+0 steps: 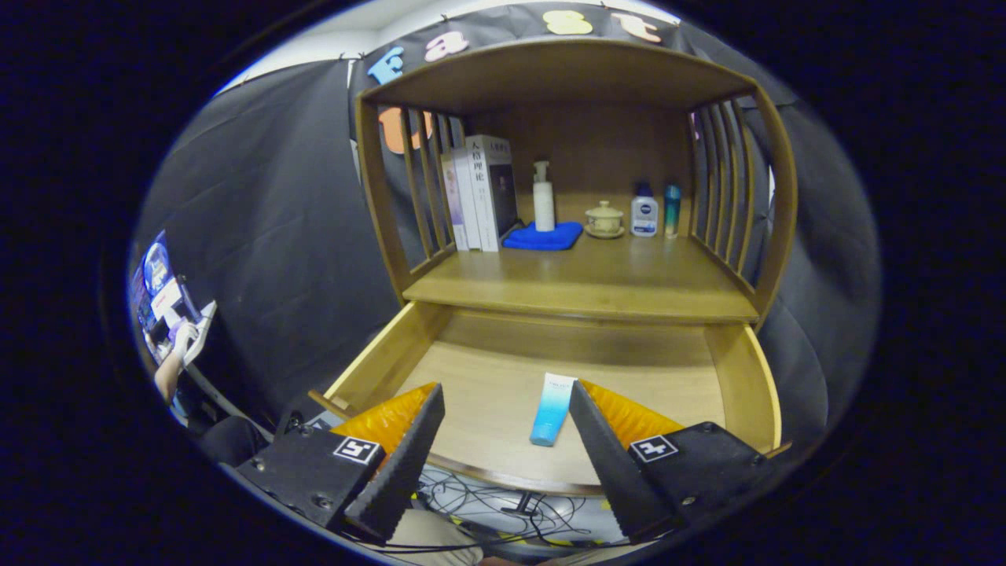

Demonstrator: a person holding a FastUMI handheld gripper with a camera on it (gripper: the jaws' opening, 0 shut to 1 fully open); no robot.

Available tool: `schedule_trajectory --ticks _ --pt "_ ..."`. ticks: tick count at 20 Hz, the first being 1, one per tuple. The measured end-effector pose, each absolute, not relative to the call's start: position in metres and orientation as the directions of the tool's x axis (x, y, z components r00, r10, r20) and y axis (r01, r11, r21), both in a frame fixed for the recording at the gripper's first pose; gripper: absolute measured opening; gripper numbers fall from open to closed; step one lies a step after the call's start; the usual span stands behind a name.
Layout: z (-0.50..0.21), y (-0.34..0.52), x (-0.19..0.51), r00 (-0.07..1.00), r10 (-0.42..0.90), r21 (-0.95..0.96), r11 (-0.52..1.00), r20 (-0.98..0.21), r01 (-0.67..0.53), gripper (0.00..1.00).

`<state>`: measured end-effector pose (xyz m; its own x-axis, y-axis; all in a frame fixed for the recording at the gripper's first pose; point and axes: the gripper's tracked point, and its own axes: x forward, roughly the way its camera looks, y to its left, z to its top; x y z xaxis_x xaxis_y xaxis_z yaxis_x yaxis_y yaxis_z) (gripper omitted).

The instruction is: Pull open the drawer, take out the items inside it, and place them on the countertop above the cabinet.

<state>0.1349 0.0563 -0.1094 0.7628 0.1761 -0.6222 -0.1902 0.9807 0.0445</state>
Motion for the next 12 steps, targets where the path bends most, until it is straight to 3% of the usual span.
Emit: schedule_trajectory --ticks 4,12 --pt "-0.124 0.066 0.152 0.675 0.196 0.093 0.978 -0.711 -0.187 1.00" --pt "-0.177 0.049 0.190 0.513 0.089 0.029 0.992 -0.854 -0.124 1.00"
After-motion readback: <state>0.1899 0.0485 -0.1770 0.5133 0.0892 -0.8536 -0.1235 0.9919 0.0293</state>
